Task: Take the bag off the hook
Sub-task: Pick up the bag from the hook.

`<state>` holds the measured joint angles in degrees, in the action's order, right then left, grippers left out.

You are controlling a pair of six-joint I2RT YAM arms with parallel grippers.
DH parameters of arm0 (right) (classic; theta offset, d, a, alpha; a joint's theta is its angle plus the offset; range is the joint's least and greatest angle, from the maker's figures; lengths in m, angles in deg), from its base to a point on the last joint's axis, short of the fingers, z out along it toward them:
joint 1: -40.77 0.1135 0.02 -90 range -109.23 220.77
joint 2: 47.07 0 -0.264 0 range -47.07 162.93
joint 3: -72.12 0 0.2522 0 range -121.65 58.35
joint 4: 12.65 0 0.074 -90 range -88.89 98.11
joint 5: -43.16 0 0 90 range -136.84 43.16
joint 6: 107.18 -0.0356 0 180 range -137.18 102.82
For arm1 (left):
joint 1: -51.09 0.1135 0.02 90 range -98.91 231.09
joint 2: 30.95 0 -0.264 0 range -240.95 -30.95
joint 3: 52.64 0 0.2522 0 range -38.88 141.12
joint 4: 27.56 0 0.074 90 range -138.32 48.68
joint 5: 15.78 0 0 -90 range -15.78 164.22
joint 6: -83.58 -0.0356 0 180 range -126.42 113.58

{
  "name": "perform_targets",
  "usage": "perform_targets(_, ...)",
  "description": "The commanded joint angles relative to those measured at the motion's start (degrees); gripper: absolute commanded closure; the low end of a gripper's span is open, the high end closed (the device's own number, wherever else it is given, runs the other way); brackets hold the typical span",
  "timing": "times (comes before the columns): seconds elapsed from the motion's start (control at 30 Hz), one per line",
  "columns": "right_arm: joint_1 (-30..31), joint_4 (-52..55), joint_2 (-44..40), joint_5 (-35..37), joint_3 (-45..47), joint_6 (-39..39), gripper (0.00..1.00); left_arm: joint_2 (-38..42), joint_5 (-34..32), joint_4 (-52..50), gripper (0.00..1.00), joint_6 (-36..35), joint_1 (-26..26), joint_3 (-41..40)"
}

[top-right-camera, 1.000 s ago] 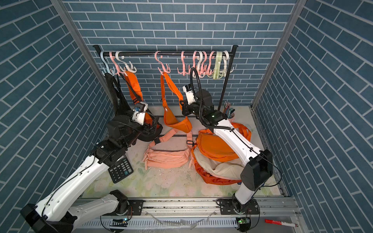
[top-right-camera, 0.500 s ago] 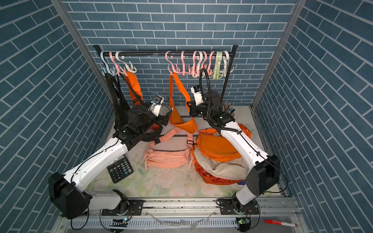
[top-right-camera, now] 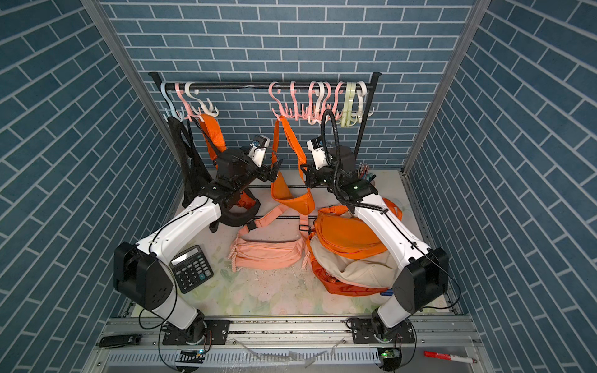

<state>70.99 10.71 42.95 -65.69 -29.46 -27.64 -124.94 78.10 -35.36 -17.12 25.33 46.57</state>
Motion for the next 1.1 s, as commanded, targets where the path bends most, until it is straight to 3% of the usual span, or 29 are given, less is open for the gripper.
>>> perform_targets(0.0,-0.33,1.42,0.42,-1.52,-1.31,0.22,1.0,-2.44,4.71,1.12,0.05,0.94,1.1,4.09)
perform_targets(0.23,-0.42,3.02,1.37,-2.66,-2.69,0.26,1.0,-6.38,9.97,3.09,0.18,1.53,2.11,8.64)
perform_targets(0.57,-0.6,5.51,3.32,-3.65,-6.14,1.05,1.0,-10.12,13.43,2.39,0.72,2.09,2.73,14.52)
perform_targets(0.67,-0.9,5.5,3.7,-3.65,-6.66,0.82,1.0,-10.17,13.59,2.74,1.0,1.99,2.87,14.73)
perform_targets(1.07,-1.52,5.98,3.58,-3.32,-7.73,0.12,1.0,-8.31,15.14,3.05,1.0,2.04,3.04,13.93)
